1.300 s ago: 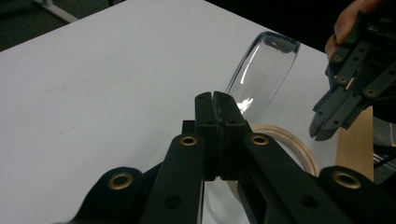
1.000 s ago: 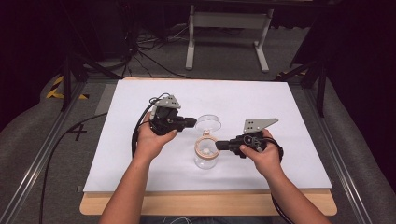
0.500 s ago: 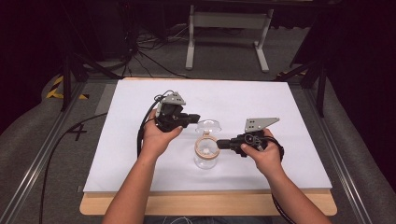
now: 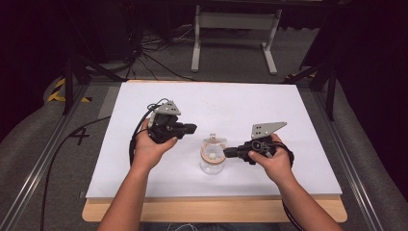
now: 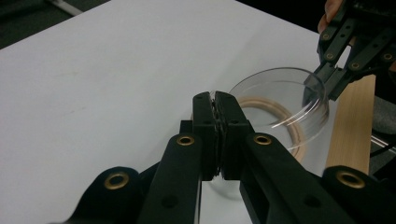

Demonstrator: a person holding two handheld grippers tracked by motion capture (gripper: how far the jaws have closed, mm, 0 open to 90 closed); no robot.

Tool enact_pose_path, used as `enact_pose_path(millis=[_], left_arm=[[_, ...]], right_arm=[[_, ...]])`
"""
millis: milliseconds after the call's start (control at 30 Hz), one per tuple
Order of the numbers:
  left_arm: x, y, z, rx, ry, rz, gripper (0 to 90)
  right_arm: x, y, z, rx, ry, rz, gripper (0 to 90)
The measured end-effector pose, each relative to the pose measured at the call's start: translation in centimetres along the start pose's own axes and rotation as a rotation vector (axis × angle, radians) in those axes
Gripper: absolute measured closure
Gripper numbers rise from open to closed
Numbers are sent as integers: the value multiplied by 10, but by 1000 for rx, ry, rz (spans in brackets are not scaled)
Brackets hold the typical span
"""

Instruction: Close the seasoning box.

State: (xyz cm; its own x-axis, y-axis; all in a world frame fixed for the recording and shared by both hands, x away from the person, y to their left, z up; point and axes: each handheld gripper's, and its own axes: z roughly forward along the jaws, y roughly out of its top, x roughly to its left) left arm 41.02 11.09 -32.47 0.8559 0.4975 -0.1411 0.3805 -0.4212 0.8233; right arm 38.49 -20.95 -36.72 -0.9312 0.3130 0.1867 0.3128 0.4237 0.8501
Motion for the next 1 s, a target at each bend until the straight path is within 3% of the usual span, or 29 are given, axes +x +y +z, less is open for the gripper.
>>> enact_pose_path(millis=[300, 567, 800, 1000], left_arm=[[10, -13, -17, 8, 18, -43, 871], [14, -17, -18, 12, 30, -49, 870], [14, -19, -21, 7, 52, -65, 850], [18, -29, -31, -3, 113, -110, 806]], right_arm=[[4, -2, 2, 104, 21, -9, 900], [7, -3, -1, 140, 12, -16, 900], [5, 2, -17, 61, -29, -18, 900], [-9, 7, -42, -37, -95, 15, 895]])
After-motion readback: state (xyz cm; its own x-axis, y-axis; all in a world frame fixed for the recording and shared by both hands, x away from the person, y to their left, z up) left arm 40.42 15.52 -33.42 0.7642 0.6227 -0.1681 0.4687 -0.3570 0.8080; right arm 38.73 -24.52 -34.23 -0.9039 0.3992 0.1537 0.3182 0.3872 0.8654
